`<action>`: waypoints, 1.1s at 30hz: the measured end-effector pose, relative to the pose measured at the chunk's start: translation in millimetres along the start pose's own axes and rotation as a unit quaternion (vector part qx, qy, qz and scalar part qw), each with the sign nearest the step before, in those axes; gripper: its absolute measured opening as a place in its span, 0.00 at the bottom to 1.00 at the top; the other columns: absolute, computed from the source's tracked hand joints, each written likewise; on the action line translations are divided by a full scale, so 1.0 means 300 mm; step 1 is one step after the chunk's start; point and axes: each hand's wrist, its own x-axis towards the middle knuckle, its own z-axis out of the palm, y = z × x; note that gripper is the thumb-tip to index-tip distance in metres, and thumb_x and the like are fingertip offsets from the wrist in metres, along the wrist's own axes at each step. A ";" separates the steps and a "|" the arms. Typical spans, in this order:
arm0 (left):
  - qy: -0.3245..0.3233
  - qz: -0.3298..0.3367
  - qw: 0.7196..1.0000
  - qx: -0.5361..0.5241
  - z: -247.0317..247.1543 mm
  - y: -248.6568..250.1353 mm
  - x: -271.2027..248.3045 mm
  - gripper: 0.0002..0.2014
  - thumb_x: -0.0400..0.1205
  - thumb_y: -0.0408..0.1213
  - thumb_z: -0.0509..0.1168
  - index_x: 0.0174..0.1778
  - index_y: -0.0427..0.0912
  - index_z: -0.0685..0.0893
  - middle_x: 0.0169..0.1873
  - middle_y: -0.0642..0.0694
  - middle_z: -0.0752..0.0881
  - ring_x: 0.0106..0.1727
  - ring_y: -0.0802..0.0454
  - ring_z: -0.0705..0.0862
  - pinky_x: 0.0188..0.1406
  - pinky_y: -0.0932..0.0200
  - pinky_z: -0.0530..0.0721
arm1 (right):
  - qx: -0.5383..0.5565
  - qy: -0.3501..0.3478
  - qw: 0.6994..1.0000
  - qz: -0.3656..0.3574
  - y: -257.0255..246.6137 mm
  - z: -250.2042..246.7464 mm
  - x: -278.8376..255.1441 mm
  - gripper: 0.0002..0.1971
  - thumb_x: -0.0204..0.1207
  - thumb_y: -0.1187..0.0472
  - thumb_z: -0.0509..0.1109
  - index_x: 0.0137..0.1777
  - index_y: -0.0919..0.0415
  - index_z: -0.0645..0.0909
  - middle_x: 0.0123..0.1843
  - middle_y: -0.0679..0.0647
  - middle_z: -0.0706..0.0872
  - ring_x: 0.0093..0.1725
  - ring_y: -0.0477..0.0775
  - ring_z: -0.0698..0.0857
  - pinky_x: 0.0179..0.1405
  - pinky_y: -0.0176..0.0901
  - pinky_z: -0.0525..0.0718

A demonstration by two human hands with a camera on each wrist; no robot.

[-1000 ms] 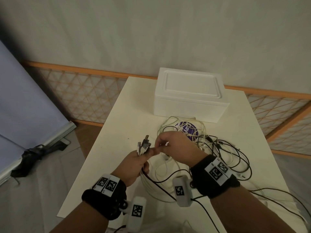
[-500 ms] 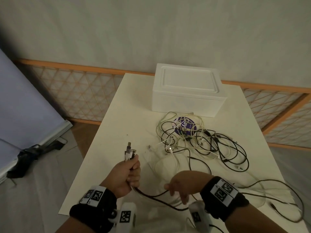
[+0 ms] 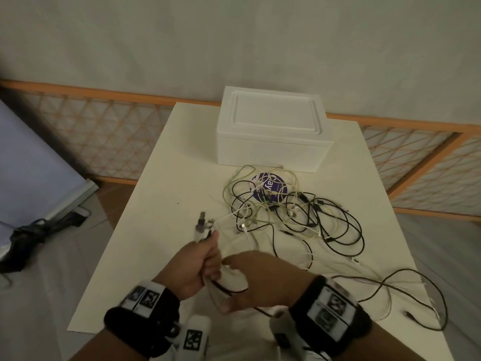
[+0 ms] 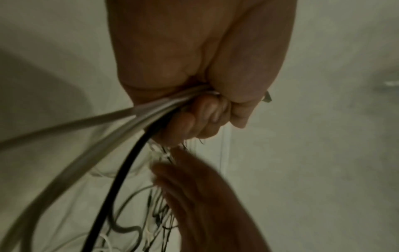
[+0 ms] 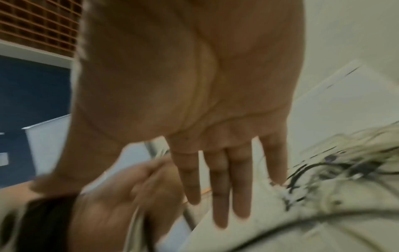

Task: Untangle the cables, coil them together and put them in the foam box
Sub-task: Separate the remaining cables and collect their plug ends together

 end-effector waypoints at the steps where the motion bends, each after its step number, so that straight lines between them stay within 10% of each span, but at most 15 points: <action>1: -0.002 0.026 0.999 0.020 0.046 0.019 0.010 0.23 0.82 0.47 0.60 0.22 0.45 0.63 0.19 0.47 0.61 0.19 0.53 0.61 0.23 0.60 0.64 | 0.041 -0.031 0.999 0.008 -0.017 0.000 0.028 0.38 0.64 0.32 0.72 0.67 0.57 0.71 0.57 0.54 0.84 0.52 0.55 0.83 0.51 0.48 0.82; 6: 0.053 0.066 0.992 -0.094 0.042 0.074 0.061 0.27 0.85 0.50 0.57 0.18 0.47 0.66 0.16 0.50 0.62 0.14 0.56 0.62 0.18 0.65 0.65 | 0.060 -0.178 0.979 0.078 0.121 0.036 0.008 0.11 0.76 0.60 0.65 0.54 0.65 0.81 0.41 0.59 0.87 0.34 0.53 0.83 0.31 0.38 0.77; 13: 0.230 0.051 0.949 -0.211 -0.267 -0.037 -0.011 0.25 0.87 0.50 0.53 0.24 0.47 0.59 0.14 0.53 0.52 0.12 0.57 0.51 0.12 0.71 0.57 | 0.006 -0.144 0.970 0.194 0.500 0.066 -0.332 0.14 0.76 0.49 0.65 0.50 0.60 0.82 0.42 0.51 0.79 0.39 0.50 0.77 0.32 0.35 0.71; 17: 0.243 0.010 0.952 -0.183 -0.257 -0.138 -0.011 0.27 0.87 0.44 0.56 0.20 0.46 0.63 0.11 0.53 0.58 0.09 0.58 0.56 0.12 0.70 0.61 | 0.084 -0.167 0.960 0.208 0.543 0.035 -0.373 0.34 0.54 0.31 0.77 0.57 0.48 0.79 0.53 0.43 0.79 0.57 0.48 0.79 0.52 0.33 0.76; 20: 0.232 0.014 0.958 -0.169 -0.193 -0.174 0.028 0.20 0.86 0.34 0.59 0.28 0.47 0.63 0.13 0.53 0.62 0.11 0.58 0.60 0.13 0.68 0.65 | 0.093 -0.060 0.977 0.183 0.475 0.011 -0.301 0.47 0.45 0.23 0.71 0.68 0.40 0.74 0.62 0.36 0.74 0.63 0.40 0.73 0.62 0.34 0.72; 26: 0.174 0.039 0.968 -0.176 -0.098 -0.168 0.072 0.20 0.82 0.24 0.60 0.27 0.45 0.65 0.17 0.51 0.62 0.15 0.58 0.63 0.14 0.64 0.71 | -0.010 0.139 0.976 0.168 0.353 0.002 -0.031 0.21 0.77 0.46 0.67 0.69 0.46 0.70 0.61 0.48 0.82 0.59 0.50 0.82 0.56 0.45 0.80; 29: 0.173 0.027 0.972 -0.157 -0.073 -0.148 0.071 0.22 0.82 0.27 0.63 0.24 0.47 0.65 0.17 0.50 0.62 0.16 0.57 0.63 0.17 0.62 0.71 | -0.043 0.168 0.973 0.150 0.341 -0.001 0.065 0.27 0.79 0.51 0.66 0.76 0.46 0.61 0.65 0.53 0.77 0.63 0.56 0.80 0.56 0.50 0.80; 33: 0.179 0.017 0.977 -0.117 -0.052 -0.114 0.067 0.21 0.84 0.41 0.64 0.24 0.46 0.67 0.20 0.47 0.62 0.21 0.52 0.62 0.27 0.55 0.64 | -0.178 0.151 0.969 0.084 0.346 -0.009 0.150 0.16 0.82 0.49 0.62 0.68 0.51 0.74 0.60 0.55 0.77 0.61 0.58 0.76 0.55 0.51 0.81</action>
